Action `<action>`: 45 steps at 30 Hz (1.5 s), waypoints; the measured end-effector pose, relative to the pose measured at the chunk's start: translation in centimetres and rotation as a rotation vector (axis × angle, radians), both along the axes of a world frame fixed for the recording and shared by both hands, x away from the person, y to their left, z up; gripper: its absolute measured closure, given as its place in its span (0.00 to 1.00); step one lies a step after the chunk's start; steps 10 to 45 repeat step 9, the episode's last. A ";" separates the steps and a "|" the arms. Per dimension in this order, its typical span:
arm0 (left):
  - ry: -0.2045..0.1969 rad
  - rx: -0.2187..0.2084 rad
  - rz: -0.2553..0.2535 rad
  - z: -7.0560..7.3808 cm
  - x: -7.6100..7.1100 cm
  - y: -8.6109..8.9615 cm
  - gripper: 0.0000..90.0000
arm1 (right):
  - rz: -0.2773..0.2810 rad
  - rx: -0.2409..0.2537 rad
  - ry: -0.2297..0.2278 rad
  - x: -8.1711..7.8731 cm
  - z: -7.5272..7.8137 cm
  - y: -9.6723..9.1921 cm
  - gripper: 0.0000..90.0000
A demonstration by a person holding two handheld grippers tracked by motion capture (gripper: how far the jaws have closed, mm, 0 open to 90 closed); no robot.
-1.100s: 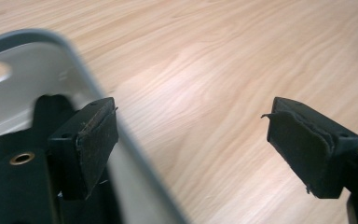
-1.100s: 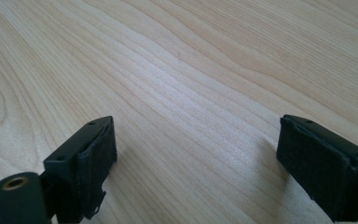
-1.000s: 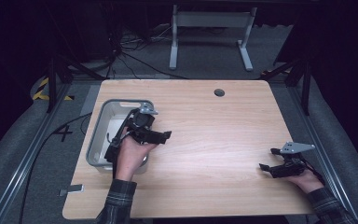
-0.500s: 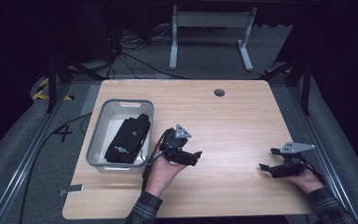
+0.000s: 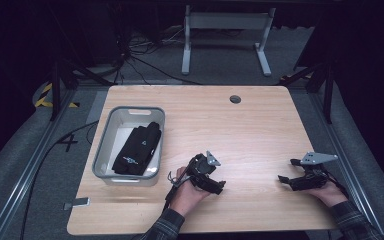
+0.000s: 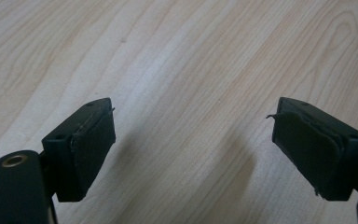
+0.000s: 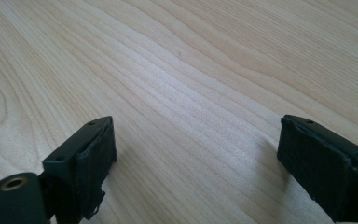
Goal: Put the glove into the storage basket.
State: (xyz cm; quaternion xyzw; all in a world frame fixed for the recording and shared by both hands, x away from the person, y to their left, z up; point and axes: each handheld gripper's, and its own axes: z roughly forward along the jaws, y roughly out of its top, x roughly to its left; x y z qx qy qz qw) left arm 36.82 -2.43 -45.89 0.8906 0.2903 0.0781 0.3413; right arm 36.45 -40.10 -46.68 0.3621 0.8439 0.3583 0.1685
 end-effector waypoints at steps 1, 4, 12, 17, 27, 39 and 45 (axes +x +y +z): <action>0.006 0.012 0.001 -0.3 -0.1 -0.2 0.15 | 0.001 0.000 0.000 0.0 0.0 0.0 0.13; -0.001 0.021 -0.001 -0.6 -0.3 -0.5 0.12 | 0.001 0.000 0.000 0.0 0.0 0.0 0.13; -0.024 0.041 -0.024 -0.8 -0.3 -0.7 0.08 | 0.001 0.000 0.001 0.0 0.0 0.0 0.13; -0.024 0.041 -0.024 -0.8 -0.3 -0.7 0.08 | 0.001 0.000 0.001 0.0 0.0 0.0 0.13; -0.024 0.041 -0.024 -0.8 -0.3 -0.7 0.08 | 0.001 0.000 0.001 0.0 0.0 0.0 0.13; -0.024 0.041 -0.024 -0.8 -0.3 -0.7 0.08 | 0.001 0.000 0.001 0.0 0.0 0.0 0.13; -0.024 0.041 -0.024 -0.8 -0.3 -0.7 0.08 | 0.001 0.000 0.001 0.0 0.0 0.0 0.13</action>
